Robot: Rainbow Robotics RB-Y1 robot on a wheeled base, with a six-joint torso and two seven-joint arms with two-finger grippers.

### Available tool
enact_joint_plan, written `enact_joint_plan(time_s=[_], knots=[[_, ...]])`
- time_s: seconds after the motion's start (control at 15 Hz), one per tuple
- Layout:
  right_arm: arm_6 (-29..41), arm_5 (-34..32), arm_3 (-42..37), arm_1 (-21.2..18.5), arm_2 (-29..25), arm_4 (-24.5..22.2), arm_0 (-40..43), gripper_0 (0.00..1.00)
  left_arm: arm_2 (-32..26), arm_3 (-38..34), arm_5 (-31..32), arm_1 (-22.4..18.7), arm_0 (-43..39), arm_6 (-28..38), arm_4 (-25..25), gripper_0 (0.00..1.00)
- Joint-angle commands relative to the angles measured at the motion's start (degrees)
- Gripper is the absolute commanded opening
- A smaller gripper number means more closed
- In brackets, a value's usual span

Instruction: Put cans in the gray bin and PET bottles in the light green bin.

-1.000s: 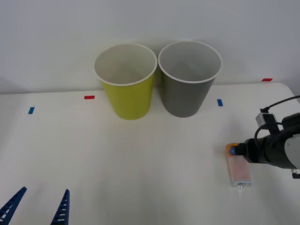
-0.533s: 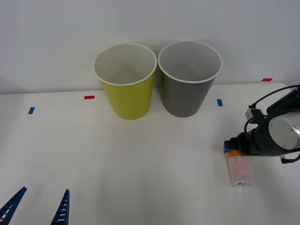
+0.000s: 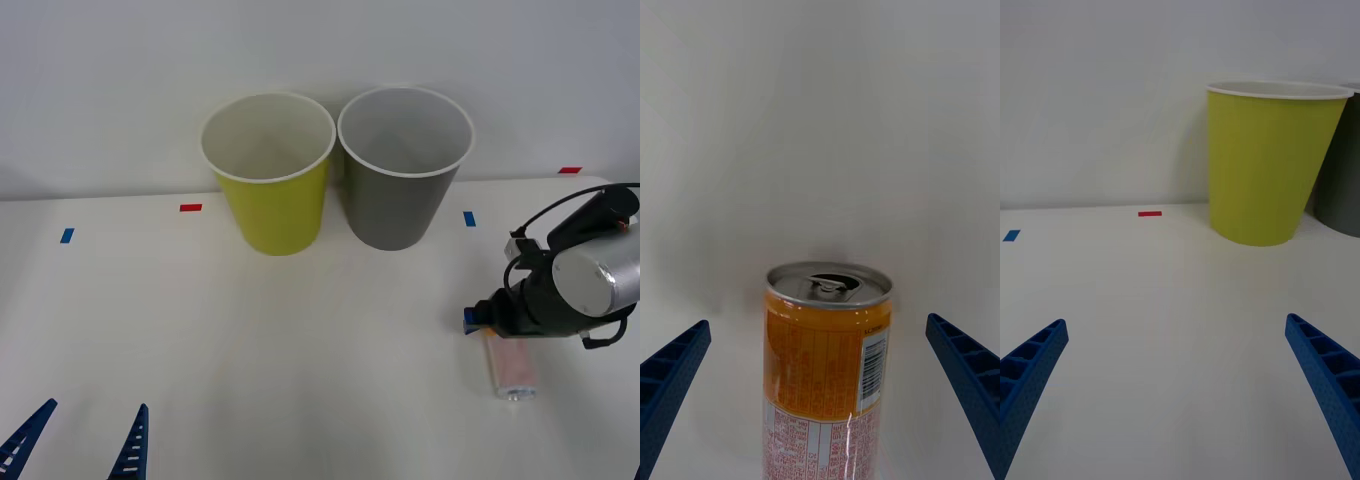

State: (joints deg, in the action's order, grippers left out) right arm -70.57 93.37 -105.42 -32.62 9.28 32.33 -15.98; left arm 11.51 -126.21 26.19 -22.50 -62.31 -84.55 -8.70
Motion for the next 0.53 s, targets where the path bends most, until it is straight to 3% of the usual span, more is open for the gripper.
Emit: enact_joint_plan(time_s=[0.07, 0.53], knots=[[-0.1, 1.46, -0.05, 1.07, 0.04, -1.22, 0.07, 1.0, 0.0, 0.0, 0.0, 0.0, 0.0, 0.0, 0.0, 1.0], [0.52, 1.64, 0.3, 3.01, 0.04, -4.47, 0.34, 1.0, 0.0, 0.0, 0.0, 0.0, 0.0, 0.0, 0.0, 1.0]])
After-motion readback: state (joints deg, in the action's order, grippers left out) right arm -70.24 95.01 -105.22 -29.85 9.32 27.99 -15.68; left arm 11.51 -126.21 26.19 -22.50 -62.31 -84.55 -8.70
